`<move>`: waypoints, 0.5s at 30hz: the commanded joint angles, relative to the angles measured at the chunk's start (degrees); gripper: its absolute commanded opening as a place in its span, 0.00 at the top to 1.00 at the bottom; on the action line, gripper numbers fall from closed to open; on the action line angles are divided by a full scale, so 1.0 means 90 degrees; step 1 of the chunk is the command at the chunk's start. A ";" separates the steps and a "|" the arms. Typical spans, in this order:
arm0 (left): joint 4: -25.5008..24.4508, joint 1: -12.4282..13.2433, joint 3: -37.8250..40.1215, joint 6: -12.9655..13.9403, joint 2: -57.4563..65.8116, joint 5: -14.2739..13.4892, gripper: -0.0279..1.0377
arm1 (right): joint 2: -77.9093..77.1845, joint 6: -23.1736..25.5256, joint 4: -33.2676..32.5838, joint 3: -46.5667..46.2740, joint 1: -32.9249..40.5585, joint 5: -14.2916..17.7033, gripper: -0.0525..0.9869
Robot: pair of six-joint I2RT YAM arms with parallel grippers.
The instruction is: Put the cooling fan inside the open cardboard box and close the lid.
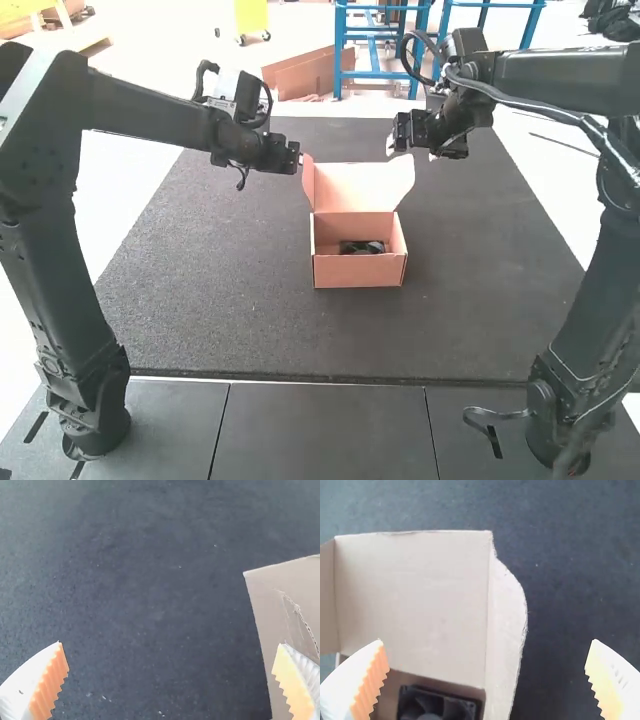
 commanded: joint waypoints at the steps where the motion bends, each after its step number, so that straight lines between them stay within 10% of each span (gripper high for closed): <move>1: -0.0007 -0.0120 0.0222 -0.0221 -0.0014 0.0293 0.06 | -0.0029 0.0040 -0.0009 0.0253 -0.0091 -0.0330 0.08; 15: 0.0052 -0.0188 0.0212 -0.0367 -0.0014 0.0479 0.06 | 0.0166 0.0167 -0.0028 0.0341 -0.0091 -0.0555 0.16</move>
